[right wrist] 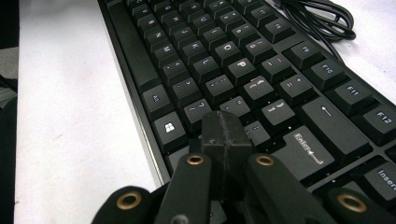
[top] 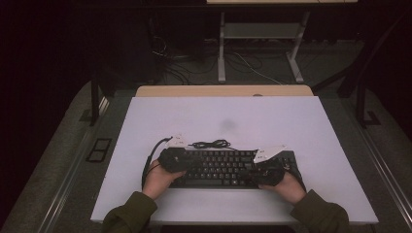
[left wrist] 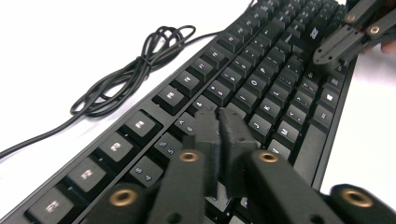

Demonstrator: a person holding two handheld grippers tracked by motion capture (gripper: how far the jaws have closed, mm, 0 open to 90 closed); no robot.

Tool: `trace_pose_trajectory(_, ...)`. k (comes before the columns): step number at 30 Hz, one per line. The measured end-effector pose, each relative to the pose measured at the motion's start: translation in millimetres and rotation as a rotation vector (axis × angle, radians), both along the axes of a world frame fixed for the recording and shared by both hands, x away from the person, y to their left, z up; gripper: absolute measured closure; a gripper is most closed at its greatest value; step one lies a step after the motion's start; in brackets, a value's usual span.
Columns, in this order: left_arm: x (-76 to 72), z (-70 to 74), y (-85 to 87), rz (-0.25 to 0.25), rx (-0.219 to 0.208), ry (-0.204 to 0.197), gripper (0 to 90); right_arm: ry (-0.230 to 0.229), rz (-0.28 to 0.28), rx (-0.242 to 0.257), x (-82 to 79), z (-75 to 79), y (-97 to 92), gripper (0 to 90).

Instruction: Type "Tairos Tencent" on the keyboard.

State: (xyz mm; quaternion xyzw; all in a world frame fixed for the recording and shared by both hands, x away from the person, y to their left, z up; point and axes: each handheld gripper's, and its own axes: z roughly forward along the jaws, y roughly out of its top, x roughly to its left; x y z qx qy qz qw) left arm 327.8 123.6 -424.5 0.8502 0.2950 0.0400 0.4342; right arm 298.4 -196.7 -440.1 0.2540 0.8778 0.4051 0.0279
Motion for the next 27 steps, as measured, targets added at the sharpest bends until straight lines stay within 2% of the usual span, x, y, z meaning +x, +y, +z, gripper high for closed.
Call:
trace_pose_trajectory(8,-8.2,2.5,12.1,0.003,-0.035,-0.028,58.6,-0.002,0.0,-0.001,-0.1,-0.1,-0.1,89.5)
trace_pose_trajectory(9,-9.3,2.4,12.8,0.004,-0.033,-0.028,58.6,-0.002,0.0,-0.001,-0.1,-0.1,-0.1,89.5)
trace_pose_trajectory(11,-10.5,1.5,14.2,0.004,-0.028,-0.035,52.2,-0.001,0.001,0.0,0.1,0.0,-0.1,89.5)
trace_pose_trajectory(12,-11.2,1.0,14.7,0.011,-0.033,-0.035,45.3,-0.002,0.0,-0.001,0.0,0.0,0.0,89.5)
trace_pose_trajectory(16,-14.1,1.1,18.1,0.017,-0.042,-0.054,28.9,-0.003,-0.001,-0.001,-0.2,0.0,0.0,89.5)
trace_pose_trajectory(17,-14.7,0.8,18.5,0.022,-0.042,-0.06,22.0,-0.003,-0.001,-0.001,-0.2,0.0,0.1,89.5)
trace_pose_trajectory(18,-15.4,0.4,18.7,0.034,-0.034,-0.064,22.0,-0.003,-0.001,-0.001,-0.2,0.0,0.1,89.5)
trace_pose_trajectory(19,-15.9,-0.6,19.2,0.043,-0.026,-0.063,11.9,-0.003,-0.002,-0.001,-0.2,0.0,0.1,89.5)
trace_pose_trajectory(21,-17.2,-2.7,19.6,0.048,-0.03,-0.057,5.2,-0.003,-0.001,-0.001,-0.1,0.0,0.1,89.5)
trace_pose_trajectory(27,-19.2,-4.7,22.6,0.054,-0.035,-0.058,1.6,-0.003,0.001,-0.001,0.1,-0.1,-0.1,89.5)
